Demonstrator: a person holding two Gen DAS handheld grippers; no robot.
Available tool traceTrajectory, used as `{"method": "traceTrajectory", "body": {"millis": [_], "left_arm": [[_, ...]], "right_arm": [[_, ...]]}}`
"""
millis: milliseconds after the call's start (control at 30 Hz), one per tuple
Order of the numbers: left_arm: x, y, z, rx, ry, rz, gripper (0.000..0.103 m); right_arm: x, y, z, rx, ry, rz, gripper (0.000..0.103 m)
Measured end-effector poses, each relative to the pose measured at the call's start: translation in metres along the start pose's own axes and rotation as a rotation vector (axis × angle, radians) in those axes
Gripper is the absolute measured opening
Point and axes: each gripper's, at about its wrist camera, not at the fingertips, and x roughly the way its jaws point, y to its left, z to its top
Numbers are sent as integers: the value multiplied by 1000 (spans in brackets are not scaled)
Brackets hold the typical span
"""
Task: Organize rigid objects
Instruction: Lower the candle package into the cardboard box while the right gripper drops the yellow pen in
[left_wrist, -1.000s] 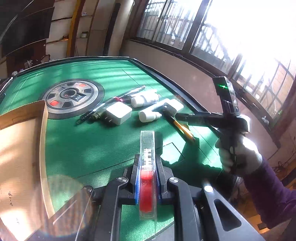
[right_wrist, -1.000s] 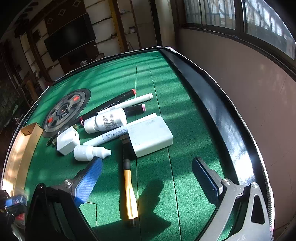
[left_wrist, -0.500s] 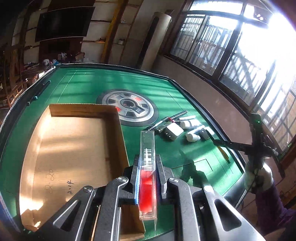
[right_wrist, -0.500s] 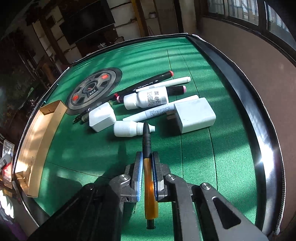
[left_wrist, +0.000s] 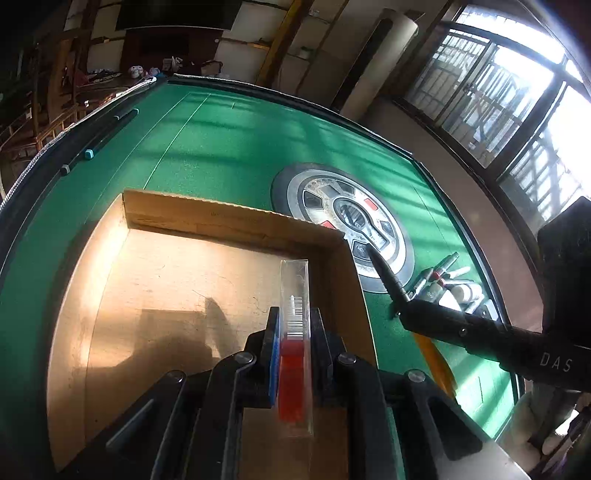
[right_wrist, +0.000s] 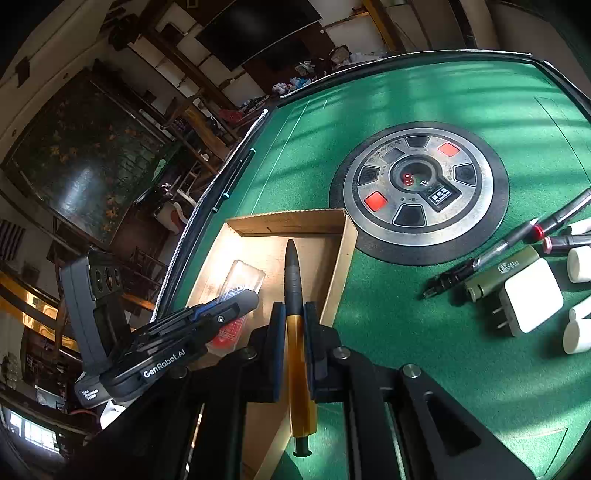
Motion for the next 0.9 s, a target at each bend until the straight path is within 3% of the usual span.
{"method": "traceTrajectory", "body": {"millis": [267,300,333,400,467,500,567,667,700,800,900], "left_arm": [[24,17,7,-66,21,0,14],[24,18,7,-71,24,0,20],[24,19,6,-76,26,2,33],[21,21,6,-96,22,15,50],[17,24,7,-117,18,5,53],[13,25,7,-126,15,4,53],[0,23,7,-134,-9,14,53],[-25,10,7,-123,-60,28,62],[-33,2,7,-118,-79,25,67],[-47,-28,6,-94,-108,-5,81],[-39,-68,1,-30,-80,-33,90]], "right_arm": [[59,-1,13,29,51,-69,9],[59,-1,13,23,57,-75,10],[61,-1,13,19,57,-87,10],[60,0,13,2,43,-107,13],[56,2,13,-27,20,-138,22],[51,2,13,-36,7,-141,32],[34,1,13,-45,-26,-116,35],[-11,-3,10,-103,-129,-143,39],[-30,-5,7,-133,-183,-168,50],[-84,-26,-6,-199,-368,-277,101],[-117,-76,-11,-138,-425,-397,103]]}}
